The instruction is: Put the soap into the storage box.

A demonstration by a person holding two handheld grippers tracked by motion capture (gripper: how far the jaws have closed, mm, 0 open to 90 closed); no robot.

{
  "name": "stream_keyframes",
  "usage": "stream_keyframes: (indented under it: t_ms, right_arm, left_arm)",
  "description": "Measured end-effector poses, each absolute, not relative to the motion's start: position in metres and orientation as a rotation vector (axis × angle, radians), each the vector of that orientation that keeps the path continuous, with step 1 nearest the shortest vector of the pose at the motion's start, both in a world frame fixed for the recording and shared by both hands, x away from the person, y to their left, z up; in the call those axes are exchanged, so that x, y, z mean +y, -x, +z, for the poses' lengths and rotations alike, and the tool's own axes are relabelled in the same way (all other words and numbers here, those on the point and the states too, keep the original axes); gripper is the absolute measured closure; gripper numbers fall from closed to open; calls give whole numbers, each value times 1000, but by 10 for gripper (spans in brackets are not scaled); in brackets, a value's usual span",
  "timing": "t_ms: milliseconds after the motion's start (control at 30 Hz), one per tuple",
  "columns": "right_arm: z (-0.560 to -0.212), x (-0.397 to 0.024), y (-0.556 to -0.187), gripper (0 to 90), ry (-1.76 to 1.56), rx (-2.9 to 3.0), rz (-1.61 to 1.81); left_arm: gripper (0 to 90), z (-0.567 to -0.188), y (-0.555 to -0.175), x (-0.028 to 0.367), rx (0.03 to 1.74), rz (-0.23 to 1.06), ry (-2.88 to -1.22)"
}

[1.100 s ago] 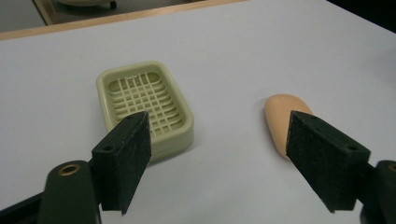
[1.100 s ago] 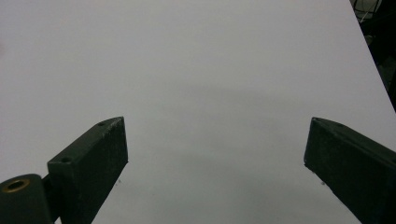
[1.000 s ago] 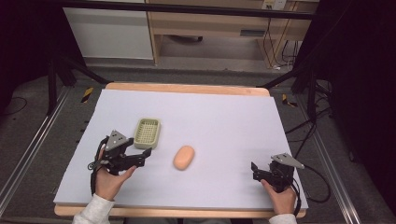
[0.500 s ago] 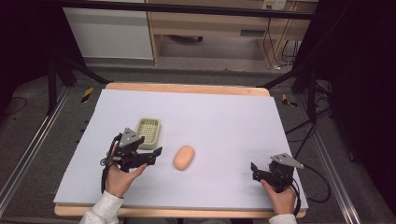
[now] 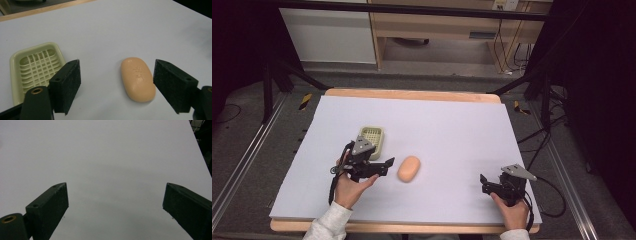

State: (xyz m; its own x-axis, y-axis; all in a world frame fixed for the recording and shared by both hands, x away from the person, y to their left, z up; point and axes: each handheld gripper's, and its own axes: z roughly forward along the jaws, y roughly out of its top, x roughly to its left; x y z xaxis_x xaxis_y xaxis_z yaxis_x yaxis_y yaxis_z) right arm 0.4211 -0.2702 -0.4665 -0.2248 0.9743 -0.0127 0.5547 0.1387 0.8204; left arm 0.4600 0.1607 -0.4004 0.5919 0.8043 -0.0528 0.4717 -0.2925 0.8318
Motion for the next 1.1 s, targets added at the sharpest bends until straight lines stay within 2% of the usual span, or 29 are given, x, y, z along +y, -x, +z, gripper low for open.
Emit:
stream_keyframes:
  t_ms: [1100]
  right_arm:
    - [-466,-268,-421,69,-1458,1867,957]
  left_arm:
    - [205,-427,-479,108,988,434,-2105]
